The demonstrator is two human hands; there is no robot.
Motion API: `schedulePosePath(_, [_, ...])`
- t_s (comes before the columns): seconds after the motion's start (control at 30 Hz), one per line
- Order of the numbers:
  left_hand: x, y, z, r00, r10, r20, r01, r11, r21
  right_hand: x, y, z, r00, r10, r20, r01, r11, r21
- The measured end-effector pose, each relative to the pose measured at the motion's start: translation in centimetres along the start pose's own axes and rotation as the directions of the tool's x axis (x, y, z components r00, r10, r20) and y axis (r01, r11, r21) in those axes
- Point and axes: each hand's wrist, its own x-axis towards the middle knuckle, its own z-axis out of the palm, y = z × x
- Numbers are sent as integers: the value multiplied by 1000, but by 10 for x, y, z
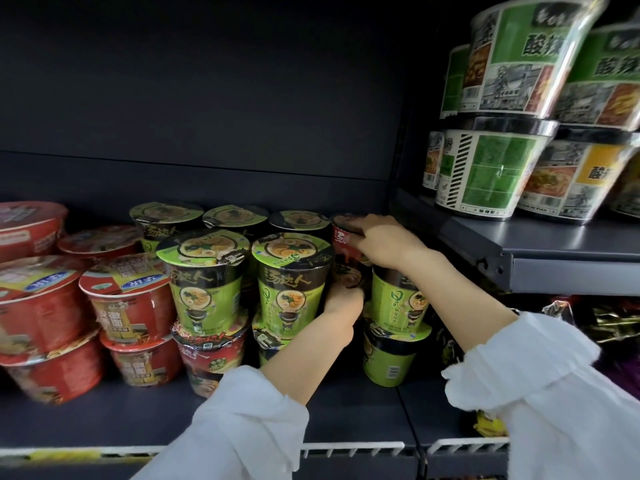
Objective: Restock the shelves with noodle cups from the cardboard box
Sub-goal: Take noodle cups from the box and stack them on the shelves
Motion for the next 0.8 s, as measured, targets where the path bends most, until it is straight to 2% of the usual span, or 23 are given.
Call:
schedulePosePath(0.07, [-8, -7, -3, 994, 33, 104, -45, 991, 122, -21, 0, -1, 997, -26, -73, 25, 1000, -13])
schedulePosePath(0.17, [-18, -20, -10, 960, 68, 273, -136, 961, 242, -45, 4, 1, 986, 3, -165, -15, 997, -72])
schedulePosePath(0.33, [-38, -24, -11, 911, 97, 401, -265, 883, 388, -61, 16, -1, 981, 127, -147, -135, 990, -46])
schedulePosePath(0.43, [-37, -33, -1, 911, 179, 371, -337, 842, 421, -65, 20, -1, 988, 117, -95, -121, 992, -34])
schedulePosePath(0.63, [-39, -35, 0, 916, 290, 277, -397, 755, 522, -73, 22, -2, 993, 41, -112, -44, 999, -23])
schedulePosePath(0.8, [-47, -35, -20, 937, 267, 224, -349, 717, 604, -73, 12, 6, 990, -69, -125, 65, 997, -30])
